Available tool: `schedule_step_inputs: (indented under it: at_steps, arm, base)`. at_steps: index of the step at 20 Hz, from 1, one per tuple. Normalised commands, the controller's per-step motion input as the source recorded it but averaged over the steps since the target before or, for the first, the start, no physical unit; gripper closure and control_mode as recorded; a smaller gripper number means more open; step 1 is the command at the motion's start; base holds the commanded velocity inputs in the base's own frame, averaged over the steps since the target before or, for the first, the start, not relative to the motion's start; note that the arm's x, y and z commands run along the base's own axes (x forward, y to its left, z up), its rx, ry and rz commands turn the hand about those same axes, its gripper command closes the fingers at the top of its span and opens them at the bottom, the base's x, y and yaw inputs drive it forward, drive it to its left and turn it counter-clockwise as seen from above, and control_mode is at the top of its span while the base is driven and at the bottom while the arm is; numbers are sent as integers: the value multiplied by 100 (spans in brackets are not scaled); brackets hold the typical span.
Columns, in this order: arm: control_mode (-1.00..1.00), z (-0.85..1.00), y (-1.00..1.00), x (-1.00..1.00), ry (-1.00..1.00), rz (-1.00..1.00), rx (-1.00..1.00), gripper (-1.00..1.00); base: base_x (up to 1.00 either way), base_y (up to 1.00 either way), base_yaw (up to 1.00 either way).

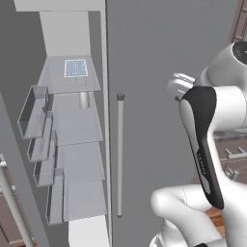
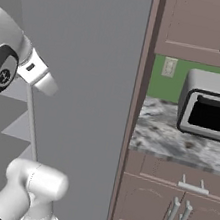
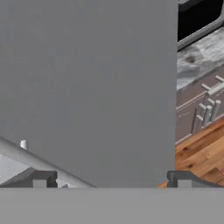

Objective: Open the freezer door, pick up the ice cube tray from the freezer, and place it on the dining counter.

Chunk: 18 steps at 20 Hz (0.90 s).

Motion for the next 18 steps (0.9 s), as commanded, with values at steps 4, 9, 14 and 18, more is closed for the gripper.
schedule_step_inputs:
  at_steps: [4, 9, 14, 18]
  arm:
    - [-100, -43, -19, 0, 3, -3, 0, -100]
    - [-100, -34, -4, -15, -1, 5, 0, -100]
    - [-100, -12, -10, -29, -5, 12, 0, -100]
    - [-100, 0, 0, -25, 0, 9, 0, -100]
  base:
    - [0, 0, 0]
    - [0, 0, 0]
    - [0, 0, 0]
    - [0, 0, 0]
